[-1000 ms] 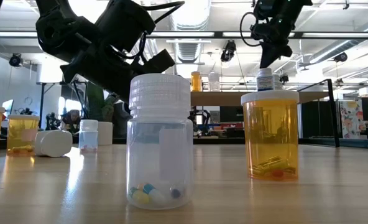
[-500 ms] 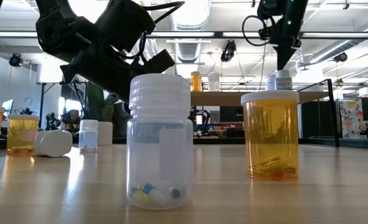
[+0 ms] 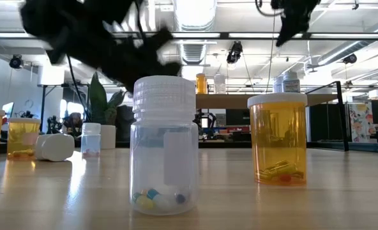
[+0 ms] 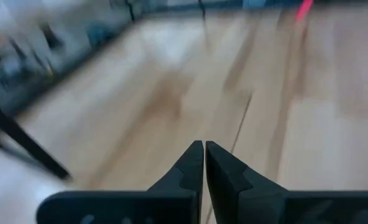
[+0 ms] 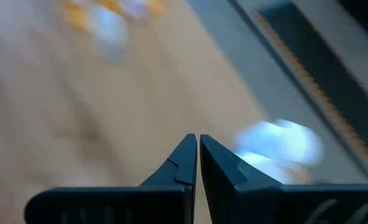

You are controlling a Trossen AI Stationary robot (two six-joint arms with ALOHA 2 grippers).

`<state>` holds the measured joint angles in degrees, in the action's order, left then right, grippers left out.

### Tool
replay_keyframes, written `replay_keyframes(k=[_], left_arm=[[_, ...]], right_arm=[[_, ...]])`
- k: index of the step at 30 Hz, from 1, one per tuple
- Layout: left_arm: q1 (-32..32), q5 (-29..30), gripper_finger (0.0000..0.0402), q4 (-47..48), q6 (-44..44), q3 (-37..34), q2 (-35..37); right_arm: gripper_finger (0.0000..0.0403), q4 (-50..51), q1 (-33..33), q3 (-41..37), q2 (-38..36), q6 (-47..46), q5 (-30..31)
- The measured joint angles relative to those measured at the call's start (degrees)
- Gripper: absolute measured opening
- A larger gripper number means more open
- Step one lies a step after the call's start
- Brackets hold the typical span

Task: Pick and place medicine bottles onto shelf by color
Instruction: Put the white pill bottle on the shelf aligned with other white pill bottles

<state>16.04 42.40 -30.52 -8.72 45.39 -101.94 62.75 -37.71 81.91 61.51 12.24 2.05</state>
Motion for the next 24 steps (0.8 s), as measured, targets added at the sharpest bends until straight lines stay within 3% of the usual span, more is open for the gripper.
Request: replay_keyframes(k=[3, 5, 8, 12, 15, 19, 24], left_arm=[[3.72, 5.13, 0.0002, 3.27, 3.95, 0.58, 6.33], [6.11, 5.99, 0.0002, 9.74, 4.06, 1.32, 11.32], [8.77, 5.50, 0.0001, 26.54, -5.43, 4.00, 19.06], [8.57, -3.98, 0.0001, 56.67, -32.76, 7.79, 26.61], [7.82, -11.62, 0.0001, 71.48, -44.22, 7.85, 27.78], [6.81, -19.31, 0.0001, 84.68, -56.33, 7.51, 26.38], [5.61, -25.09, 0.0001, 87.78, -59.86, 7.25, 20.81]], right_arm=[[0.0012, -5.56, 5.37, -5.33, -4.71, -5.27, -5.51], [0.0012, -8.85, 9.63, -10.02, -7.73, -8.10, -6.12], [0.0012, -14.76, 15.89, -18.13, -11.67, -12.61, -6.04], [0.0012, -24.86, 24.24, -29.73, -15.23, -17.78, -6.01], [0.0012, -31.80, 29.87, -36.47, -16.03, -20.19, -5.42], [0.0012, -37.54, 35.69, -42.07, -15.99, -22.18, -4.44], [0.0012, -38.10, 40.08, -43.82, -16.07, -22.92, -0.67]])
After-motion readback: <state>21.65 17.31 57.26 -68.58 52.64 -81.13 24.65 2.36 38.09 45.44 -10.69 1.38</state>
